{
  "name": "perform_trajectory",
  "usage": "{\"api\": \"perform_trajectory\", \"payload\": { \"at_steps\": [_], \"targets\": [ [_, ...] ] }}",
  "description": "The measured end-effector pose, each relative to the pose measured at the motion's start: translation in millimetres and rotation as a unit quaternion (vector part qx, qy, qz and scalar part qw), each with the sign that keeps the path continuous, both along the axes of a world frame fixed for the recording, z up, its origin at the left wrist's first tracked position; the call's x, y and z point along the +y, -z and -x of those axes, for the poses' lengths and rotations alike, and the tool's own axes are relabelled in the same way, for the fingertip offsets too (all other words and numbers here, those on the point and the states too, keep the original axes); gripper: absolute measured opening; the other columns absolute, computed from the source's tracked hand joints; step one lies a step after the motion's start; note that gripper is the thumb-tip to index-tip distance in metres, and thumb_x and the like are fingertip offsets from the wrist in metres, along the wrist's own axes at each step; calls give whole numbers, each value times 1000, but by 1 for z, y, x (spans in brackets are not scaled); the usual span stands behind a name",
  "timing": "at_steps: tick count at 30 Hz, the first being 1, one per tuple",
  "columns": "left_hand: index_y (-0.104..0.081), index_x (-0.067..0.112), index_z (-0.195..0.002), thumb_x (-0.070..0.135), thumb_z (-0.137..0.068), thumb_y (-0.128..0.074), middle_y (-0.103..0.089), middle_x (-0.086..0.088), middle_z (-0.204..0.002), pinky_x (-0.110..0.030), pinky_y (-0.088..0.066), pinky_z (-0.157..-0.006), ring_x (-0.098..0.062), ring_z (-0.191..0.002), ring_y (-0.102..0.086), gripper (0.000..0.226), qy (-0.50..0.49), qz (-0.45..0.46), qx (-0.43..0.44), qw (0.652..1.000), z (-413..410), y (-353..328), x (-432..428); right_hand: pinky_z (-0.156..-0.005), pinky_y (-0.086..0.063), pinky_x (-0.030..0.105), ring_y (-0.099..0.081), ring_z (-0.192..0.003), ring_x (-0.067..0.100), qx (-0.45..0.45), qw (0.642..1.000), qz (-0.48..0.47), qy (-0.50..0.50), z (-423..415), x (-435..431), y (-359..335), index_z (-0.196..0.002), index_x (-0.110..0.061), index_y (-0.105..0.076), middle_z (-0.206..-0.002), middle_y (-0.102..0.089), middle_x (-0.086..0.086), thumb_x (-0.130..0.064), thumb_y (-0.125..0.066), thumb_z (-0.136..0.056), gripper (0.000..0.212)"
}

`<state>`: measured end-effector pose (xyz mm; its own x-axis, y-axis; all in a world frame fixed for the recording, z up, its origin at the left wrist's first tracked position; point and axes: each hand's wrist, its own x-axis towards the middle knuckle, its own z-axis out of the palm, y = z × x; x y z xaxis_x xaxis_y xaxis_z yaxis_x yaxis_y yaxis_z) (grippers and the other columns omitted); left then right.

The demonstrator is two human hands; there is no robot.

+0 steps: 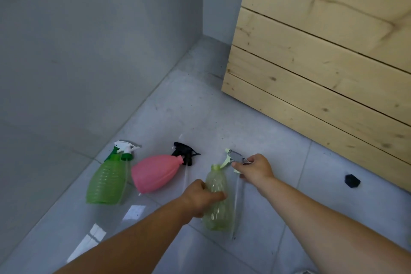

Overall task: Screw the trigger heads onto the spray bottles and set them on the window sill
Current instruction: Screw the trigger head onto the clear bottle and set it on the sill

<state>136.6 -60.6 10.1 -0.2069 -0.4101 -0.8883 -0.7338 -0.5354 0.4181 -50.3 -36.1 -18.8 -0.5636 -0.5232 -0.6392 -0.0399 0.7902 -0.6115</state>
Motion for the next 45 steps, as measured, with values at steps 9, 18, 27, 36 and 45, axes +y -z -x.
{"api": "perform_trajectory", "payload": {
  "at_steps": [9,18,27,36,45],
  "targets": [
    [-49,19,-129,37,-69,-92,-64,-3,-109,-37,-60,-84,-20,-104,-69,75,41,43,101,993,-11,-110,-28,-63,-48,27,-58,-71,18,-54,991,122,20,18,-18,-137,-83,-18,-68,-84,-65,7,-16,-74,-83,6],
    [-51,27,-123,41,-61,-95,-58,-6,-121,-37,-60,-82,-26,-101,-65,77,137,205,126,961,-42,-271,-41,-89,-58,41,-67,-93,25,-36,950,308,-26,10,-2,-338,-95,-13,-69,-107,-73,15,-12,-72,-85,10],
    [-49,28,-128,24,-72,-92,-55,4,-98,-28,-39,-58,-17,-75,-51,71,90,261,171,946,-87,-318,-5,-79,-56,31,-69,-91,17,-30,857,512,56,-12,58,-457,-100,-18,-72,-108,-76,9,-18,-66,-91,11],
    [-47,27,-135,25,-73,-92,-55,5,-99,-24,-45,-59,-16,-77,-56,76,102,272,157,944,-96,-314,2,-80,-55,29,-70,-111,21,-43,837,542,70,-16,75,-460,-104,-15,-70,-112,-75,13,-16,-63,-93,13],
    [-48,26,-135,26,-70,-93,-56,5,-96,-22,-45,-59,-14,-71,-57,80,141,270,156,939,-89,-309,5,-83,-54,32,-68,-96,19,-74,851,519,44,-10,74,-447,-103,-14,-70,-107,-75,11,-15,-62,-94,12]
  ]
}}
